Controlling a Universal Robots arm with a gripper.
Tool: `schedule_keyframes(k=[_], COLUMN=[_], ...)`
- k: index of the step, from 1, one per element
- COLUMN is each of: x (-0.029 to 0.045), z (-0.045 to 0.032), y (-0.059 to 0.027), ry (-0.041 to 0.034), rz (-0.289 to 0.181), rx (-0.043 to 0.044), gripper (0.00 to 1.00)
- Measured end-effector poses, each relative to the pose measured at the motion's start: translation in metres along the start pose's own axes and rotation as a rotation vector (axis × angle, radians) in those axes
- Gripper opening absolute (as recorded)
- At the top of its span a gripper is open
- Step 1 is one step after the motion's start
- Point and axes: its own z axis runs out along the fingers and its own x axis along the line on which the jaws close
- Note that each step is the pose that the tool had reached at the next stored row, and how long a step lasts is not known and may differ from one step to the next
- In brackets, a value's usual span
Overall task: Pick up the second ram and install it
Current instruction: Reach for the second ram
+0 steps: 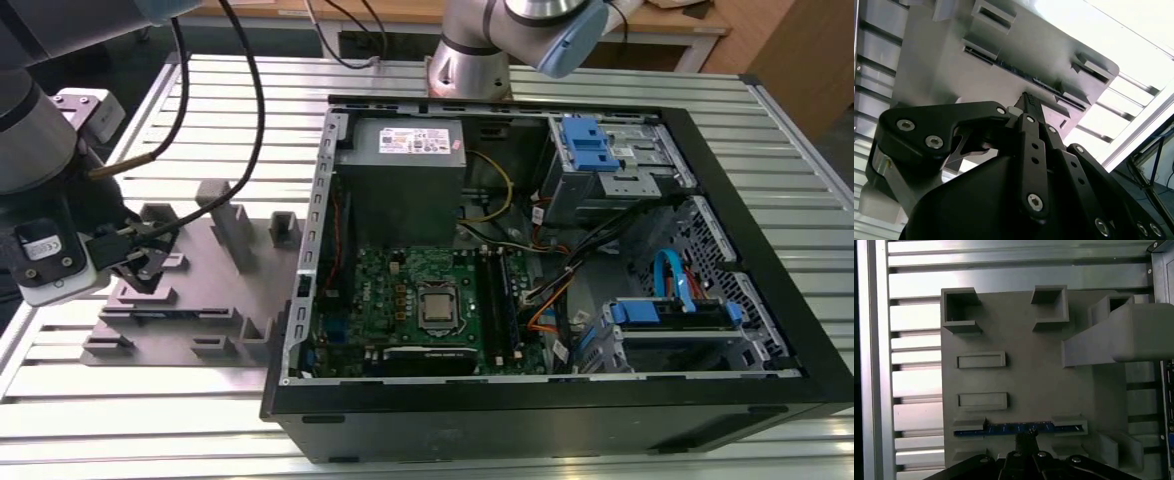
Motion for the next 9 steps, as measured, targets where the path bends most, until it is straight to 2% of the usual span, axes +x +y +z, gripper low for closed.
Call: schedule_keyframes(k=[9], x=[0.0002], z=[0.0096], y=[-0.0004], ry=[-0.0001], rz=[0.000], rx=[0.0001], gripper=[0.07])
